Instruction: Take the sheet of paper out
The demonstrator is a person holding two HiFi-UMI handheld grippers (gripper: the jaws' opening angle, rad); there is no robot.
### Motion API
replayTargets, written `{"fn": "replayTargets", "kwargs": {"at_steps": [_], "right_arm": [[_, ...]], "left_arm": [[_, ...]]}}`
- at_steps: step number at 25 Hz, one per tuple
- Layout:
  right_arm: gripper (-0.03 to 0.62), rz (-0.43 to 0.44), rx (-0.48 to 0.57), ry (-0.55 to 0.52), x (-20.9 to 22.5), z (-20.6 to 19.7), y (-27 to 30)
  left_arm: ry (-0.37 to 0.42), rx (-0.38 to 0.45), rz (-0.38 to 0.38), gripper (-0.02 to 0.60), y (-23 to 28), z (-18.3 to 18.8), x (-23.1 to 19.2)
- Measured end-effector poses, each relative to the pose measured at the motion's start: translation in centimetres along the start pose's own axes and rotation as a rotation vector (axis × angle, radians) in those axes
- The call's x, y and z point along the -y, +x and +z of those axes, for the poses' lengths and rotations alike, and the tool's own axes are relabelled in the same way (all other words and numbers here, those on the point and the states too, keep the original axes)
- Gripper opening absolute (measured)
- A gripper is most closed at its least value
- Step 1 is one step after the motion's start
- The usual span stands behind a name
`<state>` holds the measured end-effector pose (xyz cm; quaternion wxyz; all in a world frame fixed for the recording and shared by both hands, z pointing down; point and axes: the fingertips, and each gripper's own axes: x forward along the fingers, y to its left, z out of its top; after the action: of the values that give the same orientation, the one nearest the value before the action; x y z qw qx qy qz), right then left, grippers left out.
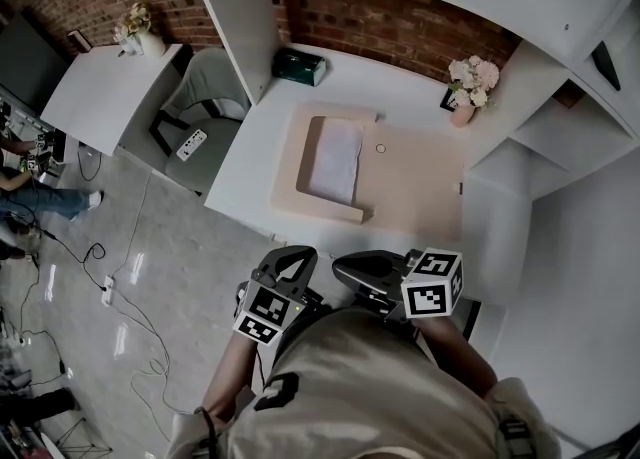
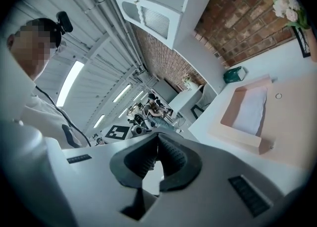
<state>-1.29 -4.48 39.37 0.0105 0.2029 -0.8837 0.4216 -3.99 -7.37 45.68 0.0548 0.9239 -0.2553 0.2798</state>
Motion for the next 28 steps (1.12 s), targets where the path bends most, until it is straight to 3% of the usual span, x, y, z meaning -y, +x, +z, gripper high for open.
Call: {"fn": "replayTargets", "kwargs": {"at_steps": [9, 14, 15, 17, 19, 22, 28], "right_arm": [[0.029, 0.123, 0.138, 0.365, 5.2, 3.2, -2.7], [0.032, 0.099, 0.173, 0.391, 8.8, 5.0, -4.5], [0.051, 0.089, 0.171, 0.402, 9.9, 5.0, -4.7], [0.153, 0.087, 0.164, 0.467, 12.5, 4.7, -4.8], [0.252, 0.092, 0.176, 0.596, 15.4, 4.1, -4.9], [0.295, 0.057, 0.199, 0.747, 20.1, 3.2, -5.1], [0.318, 0.007, 0.130, 0.851, 26.0, 1.1, -3.4]], "left_arm": [[-0.045, -0.005, 0.098, 0.014, 1.7, 2.0, -0.8], [-0.085, -0.025, 0.155, 0.014, 3.1, 2.7, -0.8], [-0.093, -0.032, 0.165, 0.014, 3.5, 2.9, -0.6], [-0.108, -0.050, 0.191, 0.015, 4.0, 3.0, -0.3], [-0.119, -0.069, 0.214, 0.015, 4.4, 3.3, 0.0], [-0.133, -0.091, 0.239, 0.015, 4.8, 3.5, 0.5], [-0.146, -0.130, 0.274, 0.014, 5.6, 3.5, 0.8]]}}
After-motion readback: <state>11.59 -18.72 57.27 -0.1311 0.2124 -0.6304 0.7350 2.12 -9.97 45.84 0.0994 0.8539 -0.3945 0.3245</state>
